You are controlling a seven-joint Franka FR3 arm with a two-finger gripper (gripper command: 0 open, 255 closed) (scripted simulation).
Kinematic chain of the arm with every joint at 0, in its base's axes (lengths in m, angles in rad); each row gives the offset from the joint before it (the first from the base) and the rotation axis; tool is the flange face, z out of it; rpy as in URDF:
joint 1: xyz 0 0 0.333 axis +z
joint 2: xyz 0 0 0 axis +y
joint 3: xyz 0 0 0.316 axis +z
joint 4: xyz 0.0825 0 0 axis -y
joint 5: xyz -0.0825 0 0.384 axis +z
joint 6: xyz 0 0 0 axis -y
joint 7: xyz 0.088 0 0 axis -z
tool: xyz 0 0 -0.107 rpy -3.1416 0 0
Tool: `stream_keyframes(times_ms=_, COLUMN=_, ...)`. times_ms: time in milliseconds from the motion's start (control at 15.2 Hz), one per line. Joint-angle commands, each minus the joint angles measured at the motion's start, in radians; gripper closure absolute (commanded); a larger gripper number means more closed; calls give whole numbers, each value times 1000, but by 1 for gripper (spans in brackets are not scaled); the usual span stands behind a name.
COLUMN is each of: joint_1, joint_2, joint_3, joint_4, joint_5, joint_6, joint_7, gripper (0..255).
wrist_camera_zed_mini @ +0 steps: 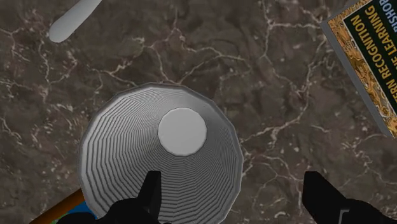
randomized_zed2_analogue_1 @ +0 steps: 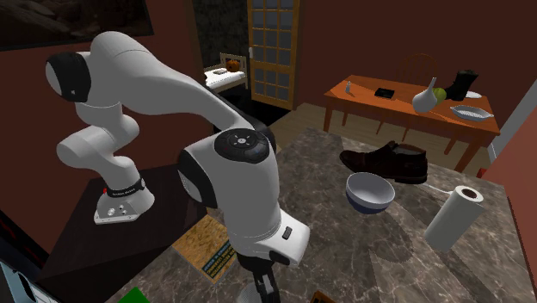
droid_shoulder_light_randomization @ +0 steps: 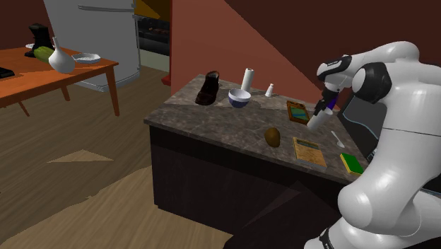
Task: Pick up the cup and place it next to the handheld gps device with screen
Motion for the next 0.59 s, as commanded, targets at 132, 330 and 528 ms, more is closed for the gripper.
stream_keyframes(times_ms=132, joint_1=4, joint_2=-30, joint_3=-6, joint_4=47, joint_5=-13, joint_6=-75, joint_7=11, gripper=0)
stream_keyframes(times_ms=330, joint_1=4, joint_2=-30, joint_3=-6, joint_4=47, joint_5=-13, joint_6=-75, joint_7=11, gripper=0)
stream_keyframes(times_ms=528, joint_1=4, joint_2=-30, joint_3=-6, joint_4=47, joint_5=-13, joint_6=-75, joint_7=11, gripper=0)
